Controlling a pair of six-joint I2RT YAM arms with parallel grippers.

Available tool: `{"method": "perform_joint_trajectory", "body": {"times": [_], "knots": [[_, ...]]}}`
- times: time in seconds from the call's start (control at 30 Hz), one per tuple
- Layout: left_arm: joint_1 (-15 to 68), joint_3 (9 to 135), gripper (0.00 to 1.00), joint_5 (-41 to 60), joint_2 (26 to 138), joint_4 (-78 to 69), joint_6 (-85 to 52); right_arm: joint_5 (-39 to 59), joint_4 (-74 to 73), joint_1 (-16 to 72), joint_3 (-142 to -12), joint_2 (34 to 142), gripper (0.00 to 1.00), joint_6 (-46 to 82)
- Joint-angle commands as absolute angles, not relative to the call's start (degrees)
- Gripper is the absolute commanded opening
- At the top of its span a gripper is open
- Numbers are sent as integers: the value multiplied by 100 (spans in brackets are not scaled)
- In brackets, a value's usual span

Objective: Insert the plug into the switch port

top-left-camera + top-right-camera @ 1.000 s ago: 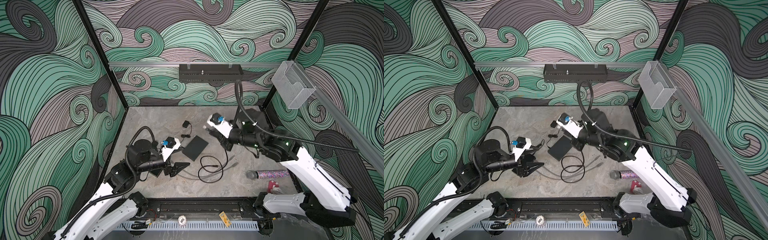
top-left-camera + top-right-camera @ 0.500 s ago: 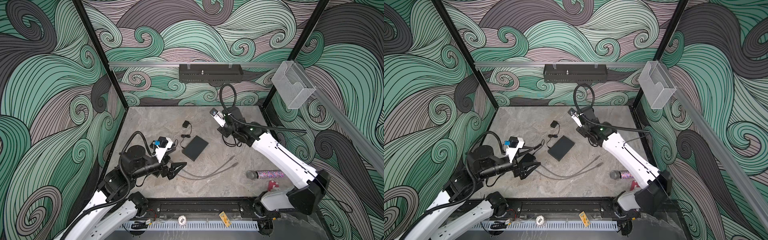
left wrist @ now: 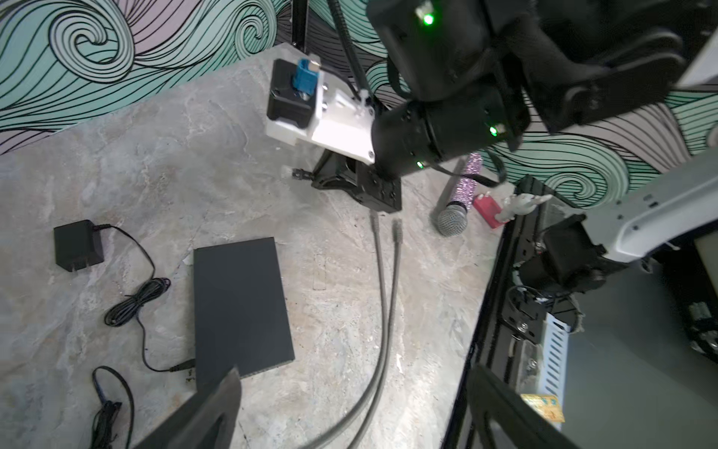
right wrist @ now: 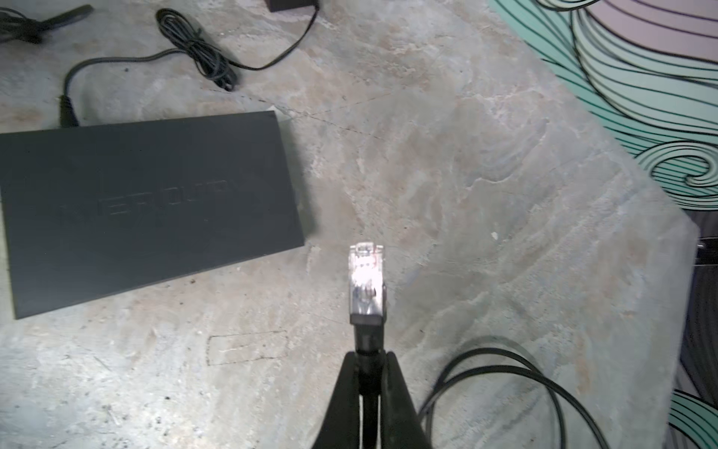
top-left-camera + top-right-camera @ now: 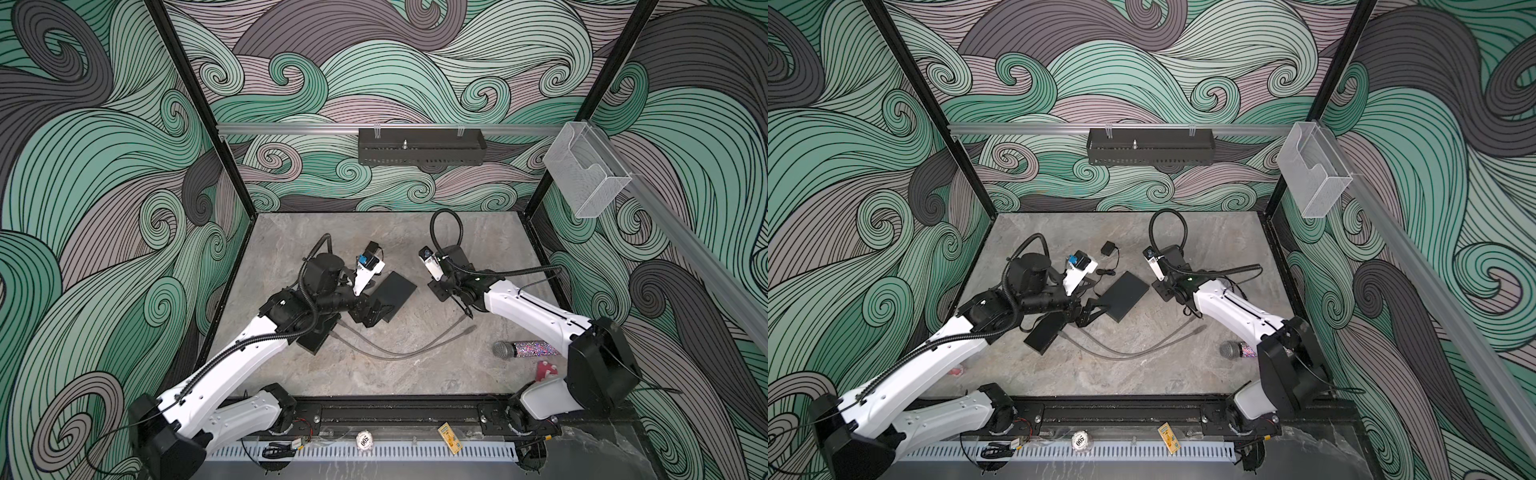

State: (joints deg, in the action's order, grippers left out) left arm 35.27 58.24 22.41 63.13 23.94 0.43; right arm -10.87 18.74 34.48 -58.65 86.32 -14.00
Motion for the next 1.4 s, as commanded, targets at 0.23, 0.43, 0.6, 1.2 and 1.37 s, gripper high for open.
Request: {"method": "perform_joint_trajectory", "body": {"times": [0.23,0.43,0.6,1.2,1.37], "knots": [[2246,6836,93,2303,7720,2201,-1097,-439,1723,3768,-5710,8839,0,-696],[2225,6818,99,2294,8030,1946,-2199,-696,2147,4152,-5540,8880,0,-589],[2188,6694,98,1765,8103,2098,-1831,-649,2346,4346,-5021,8633,0,-439],[2193,7313,88,2536,9305,3588,-692,-427,3317,4553,-5211,8154,0,-222],[2197,7457,84,2496,9734,3839,-702,-341,3220,4544,-5117,8169,0,-199]]}}
